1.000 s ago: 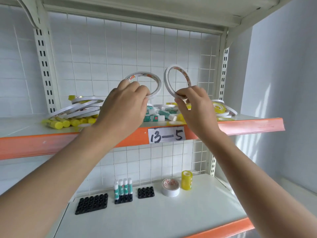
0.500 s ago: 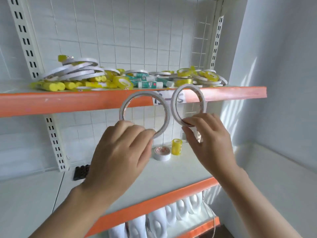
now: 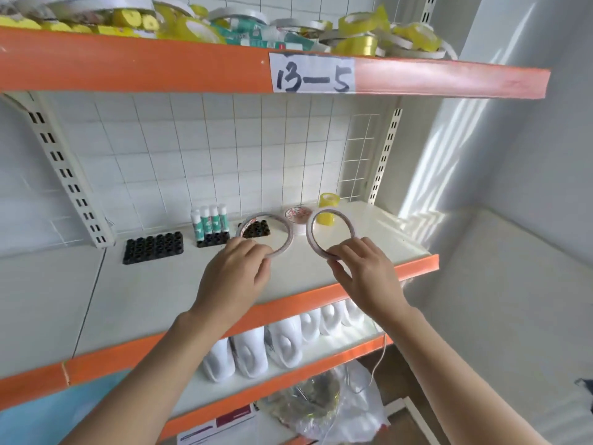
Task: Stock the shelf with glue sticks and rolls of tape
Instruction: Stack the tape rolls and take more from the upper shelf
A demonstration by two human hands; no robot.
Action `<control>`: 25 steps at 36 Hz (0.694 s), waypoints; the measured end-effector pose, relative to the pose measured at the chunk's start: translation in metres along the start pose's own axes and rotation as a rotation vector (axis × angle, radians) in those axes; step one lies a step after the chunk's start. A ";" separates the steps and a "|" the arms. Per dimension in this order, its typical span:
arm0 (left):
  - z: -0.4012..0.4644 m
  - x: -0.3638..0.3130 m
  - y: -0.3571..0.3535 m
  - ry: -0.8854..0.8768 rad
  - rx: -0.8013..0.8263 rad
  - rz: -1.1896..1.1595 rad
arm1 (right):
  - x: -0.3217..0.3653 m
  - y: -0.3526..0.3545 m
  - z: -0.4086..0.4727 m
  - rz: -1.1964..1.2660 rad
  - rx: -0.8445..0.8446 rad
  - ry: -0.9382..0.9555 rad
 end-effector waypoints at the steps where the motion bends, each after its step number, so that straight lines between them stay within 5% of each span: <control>1: -0.001 0.001 -0.009 0.020 0.023 0.000 | -0.005 -0.010 -0.003 0.004 0.023 -0.005; 16: 0.004 0.023 -0.131 0.317 0.322 0.077 | -0.101 -0.121 -0.019 0.097 0.348 -0.149; 25: 0.001 0.020 -0.163 0.382 0.342 0.092 | -0.127 -0.149 -0.018 0.186 0.554 -0.256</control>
Point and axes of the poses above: each hand's wrist, its own z-axis towards the middle knuckle, its own y-axis out of the back of the hand, x = y × z, the point moved 5 cm from there along z, towards the middle knuckle, and after that the axes turned 4 degrees about -z, right-handed, at the moved point
